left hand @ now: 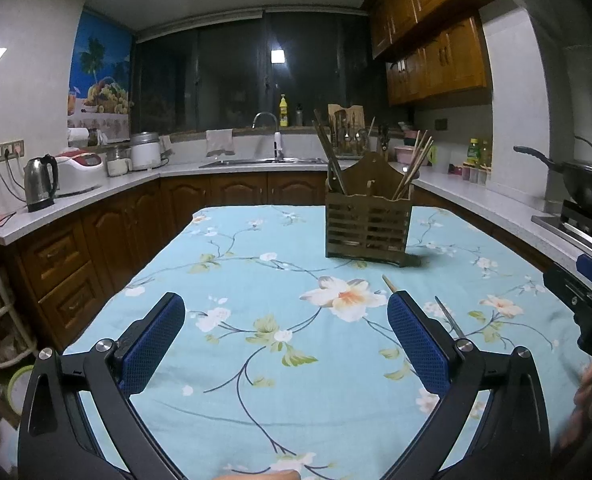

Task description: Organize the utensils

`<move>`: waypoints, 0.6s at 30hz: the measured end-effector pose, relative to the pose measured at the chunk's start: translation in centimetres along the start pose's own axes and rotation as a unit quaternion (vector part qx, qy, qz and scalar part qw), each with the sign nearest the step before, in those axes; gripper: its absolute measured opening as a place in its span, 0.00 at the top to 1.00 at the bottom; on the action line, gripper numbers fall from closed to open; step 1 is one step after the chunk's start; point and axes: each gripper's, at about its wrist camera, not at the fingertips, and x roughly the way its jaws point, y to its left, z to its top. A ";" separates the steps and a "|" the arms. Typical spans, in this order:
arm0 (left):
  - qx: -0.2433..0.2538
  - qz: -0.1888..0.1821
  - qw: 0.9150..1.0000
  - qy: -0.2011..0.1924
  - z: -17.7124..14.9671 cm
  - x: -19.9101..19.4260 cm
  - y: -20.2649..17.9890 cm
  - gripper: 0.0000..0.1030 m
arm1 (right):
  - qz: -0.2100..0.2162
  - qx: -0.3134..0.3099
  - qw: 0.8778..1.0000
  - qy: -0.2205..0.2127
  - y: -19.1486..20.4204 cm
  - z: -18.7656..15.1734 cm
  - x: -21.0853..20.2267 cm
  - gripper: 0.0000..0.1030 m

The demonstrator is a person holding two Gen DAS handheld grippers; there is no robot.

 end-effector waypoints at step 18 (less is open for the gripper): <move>0.005 0.002 1.000 -0.006 -0.1 -0.4 -0.6 0.00 | 0.002 0.000 1.000 -0.003 0.1 0.1 -0.1 0.00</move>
